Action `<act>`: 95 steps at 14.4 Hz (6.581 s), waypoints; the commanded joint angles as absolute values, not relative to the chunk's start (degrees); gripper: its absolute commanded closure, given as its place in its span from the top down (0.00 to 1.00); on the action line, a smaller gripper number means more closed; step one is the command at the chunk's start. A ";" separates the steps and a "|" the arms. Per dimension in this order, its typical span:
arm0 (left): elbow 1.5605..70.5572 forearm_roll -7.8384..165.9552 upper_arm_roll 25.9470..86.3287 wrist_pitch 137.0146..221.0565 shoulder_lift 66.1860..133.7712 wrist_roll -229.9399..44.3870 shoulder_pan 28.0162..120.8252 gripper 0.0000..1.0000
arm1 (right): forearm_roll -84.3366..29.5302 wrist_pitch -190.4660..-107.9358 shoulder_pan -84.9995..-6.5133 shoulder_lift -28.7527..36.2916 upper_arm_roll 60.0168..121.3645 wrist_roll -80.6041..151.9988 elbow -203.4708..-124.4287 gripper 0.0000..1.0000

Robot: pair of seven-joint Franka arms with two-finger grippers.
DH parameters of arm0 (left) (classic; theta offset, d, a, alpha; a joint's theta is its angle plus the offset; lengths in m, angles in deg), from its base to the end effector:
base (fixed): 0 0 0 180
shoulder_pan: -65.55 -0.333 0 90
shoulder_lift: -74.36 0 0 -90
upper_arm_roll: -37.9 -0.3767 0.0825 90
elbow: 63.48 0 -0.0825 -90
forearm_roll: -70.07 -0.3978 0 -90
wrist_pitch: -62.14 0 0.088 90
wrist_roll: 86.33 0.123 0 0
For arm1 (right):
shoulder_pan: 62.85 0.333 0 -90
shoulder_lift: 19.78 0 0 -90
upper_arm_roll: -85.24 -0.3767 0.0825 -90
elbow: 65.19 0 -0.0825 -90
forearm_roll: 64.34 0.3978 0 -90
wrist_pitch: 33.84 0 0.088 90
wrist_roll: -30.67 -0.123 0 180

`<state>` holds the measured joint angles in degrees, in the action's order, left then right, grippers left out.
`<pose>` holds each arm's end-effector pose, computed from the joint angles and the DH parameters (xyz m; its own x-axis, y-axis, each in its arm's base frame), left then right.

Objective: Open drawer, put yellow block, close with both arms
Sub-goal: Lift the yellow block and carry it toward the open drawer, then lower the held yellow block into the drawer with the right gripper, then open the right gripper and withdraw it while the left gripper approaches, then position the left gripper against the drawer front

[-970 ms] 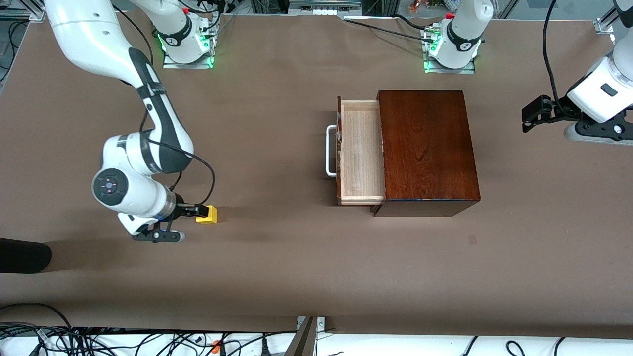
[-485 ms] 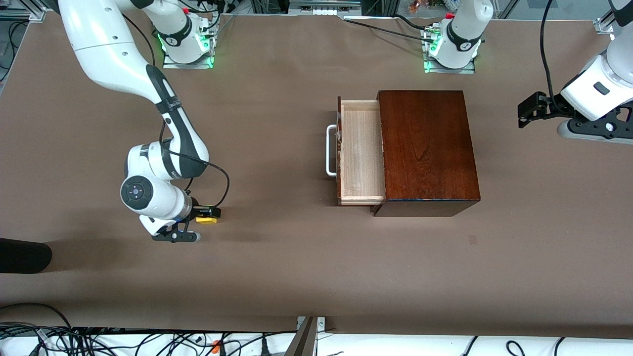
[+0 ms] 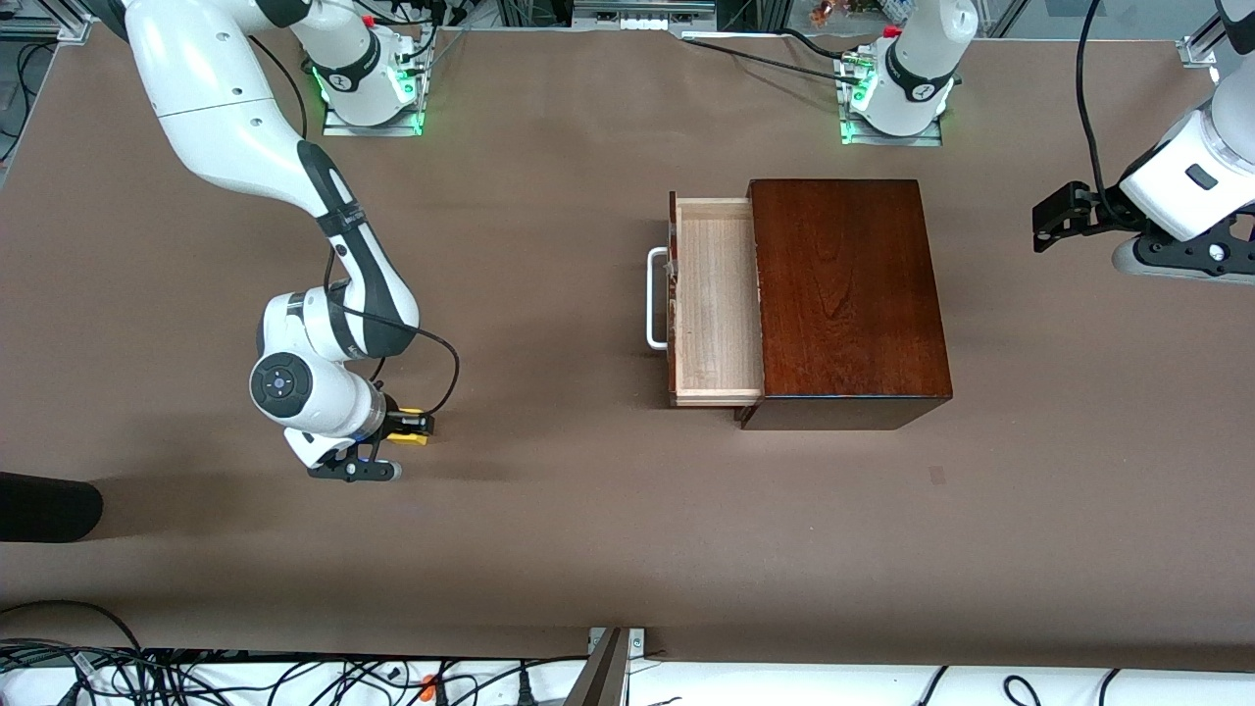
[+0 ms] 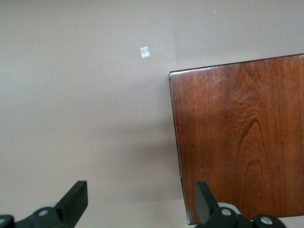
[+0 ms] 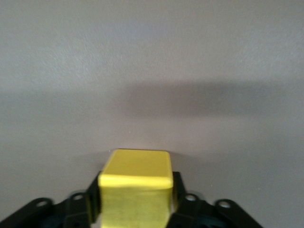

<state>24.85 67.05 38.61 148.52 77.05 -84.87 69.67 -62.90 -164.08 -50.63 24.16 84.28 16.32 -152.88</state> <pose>0.5756 -0.0417 0.6513 0.9910 -0.1060 -0.0821 -0.1103 -0.9926 -0.0500 0.7383 0.1716 0.2194 0.9987 -0.0410 -0.0313 -0.0418 -0.9989 -0.0234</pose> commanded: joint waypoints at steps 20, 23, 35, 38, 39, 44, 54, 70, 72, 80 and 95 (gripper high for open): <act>25.12 67.43 38.43 148.44 77.78 -84.04 69.50 1.00 | -61.35 -131.37 -34.66 -1.42 77.42 -46.25 -150.45 0.00; 25.12 67.43 38.43 148.44 77.78 -83.95 69.50 1.00 | -61.35 -135.97 -28.94 3.39 77.33 -67.35 -146.43 0.00; 25.12 67.43 38.60 148.27 77.78 -84.04 69.50 1.00 | -61.44 -145.63 -15.75 23.54 77.42 -109.77 -126.63 0.00; 25.12 67.43 38.60 148.27 77.78 -84.04 69.50 1.00 | -61.35 -147.57 -15.57 25.82 77.42 -110.84 -126.80 0.00; 25.12 67.43 38.60 148.36 77.78 -84.04 69.50 1.00 | -61.35 -148.01 -15.40 26.53 77.42 -110.84 -126.89 0.00; 25.12 67.43 38.60 148.36 77.78 -84.04 69.50 1.00 | -61.35 -149.16 -15.39 28.73 77.42 -111.01 -127.07 0.19; 25.03 67.43 38.51 148.36 77.78 -84.04 69.50 1.00 | -60.56 -135.55 -21.01 20.23 77.33 -102.35 -124.69 1.00; 24.85 68.40 56.25 145.46 87.26 -83.25 72.84 1.00 | -60.29 -118.47 -30.33 -12.73 105.26 5.85 -155.08 1.00; 21.62 68.31 60.03 145.98 91.38 -83.16 74.85 1.00 | -62.57 -120.84 -30.42 -15.11 107.21 13.49 -158.16 1.00; 16.24 67.69 61.10 163.35 102.03 -59.84 87.68 1.00 | -67.15 -122.44 -62.12 -17.85 85.71 29.96 -160.03 1.00; 29.42 63.04 61.10 188.70 108.89 -31.92 89.19 1.00 | -63.38 -121.03 -63.56 -17.15 87.70 29.79 -157.48 1.00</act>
